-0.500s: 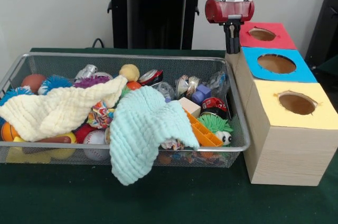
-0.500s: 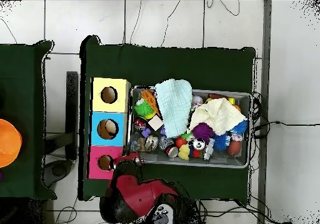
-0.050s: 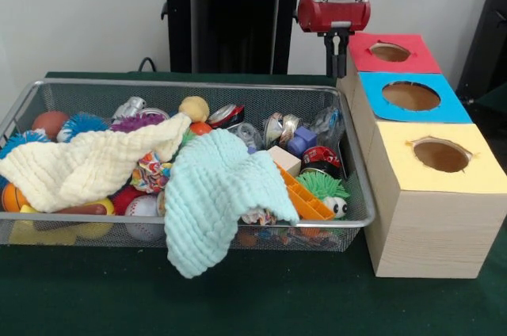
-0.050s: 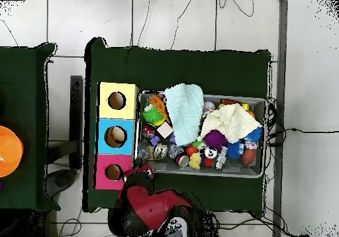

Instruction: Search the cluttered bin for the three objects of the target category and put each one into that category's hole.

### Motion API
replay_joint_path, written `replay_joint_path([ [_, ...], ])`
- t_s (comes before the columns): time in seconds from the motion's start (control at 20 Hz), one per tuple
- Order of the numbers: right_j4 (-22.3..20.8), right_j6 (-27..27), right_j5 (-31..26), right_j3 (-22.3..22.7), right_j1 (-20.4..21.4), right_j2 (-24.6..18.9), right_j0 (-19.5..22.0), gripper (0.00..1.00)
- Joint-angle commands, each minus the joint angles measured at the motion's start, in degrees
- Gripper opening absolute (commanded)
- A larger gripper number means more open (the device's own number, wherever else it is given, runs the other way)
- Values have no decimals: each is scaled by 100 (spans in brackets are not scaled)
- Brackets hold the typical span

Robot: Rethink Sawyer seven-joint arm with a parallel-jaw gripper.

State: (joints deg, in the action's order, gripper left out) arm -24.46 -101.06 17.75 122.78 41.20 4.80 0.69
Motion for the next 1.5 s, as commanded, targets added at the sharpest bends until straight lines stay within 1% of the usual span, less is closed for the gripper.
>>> replay_joint_path([
  [0.05, -368, -338, -350, -380, -234, -234, 75, 0],
  [0.3, -694, -264, -428, -627, -392, -459, 459, 0],
  [0.4, -753, -336, -319, -669, -518, -522, 517, 0],
  [0.5, -762, -374, -199, -749, -618, -495, 484, 0],
  [0.85, -899, -335, -380, -924, -655, -640, 629, 0],
  [1.2, -932, -392, -338, -934, -686, -687, 647, 0],
  [1.25, -922, -399, -321, -947, -695, -661, 617, 100],
  [1.5, -873, -415, -251, -981, -733, -586, 555, 100],
])
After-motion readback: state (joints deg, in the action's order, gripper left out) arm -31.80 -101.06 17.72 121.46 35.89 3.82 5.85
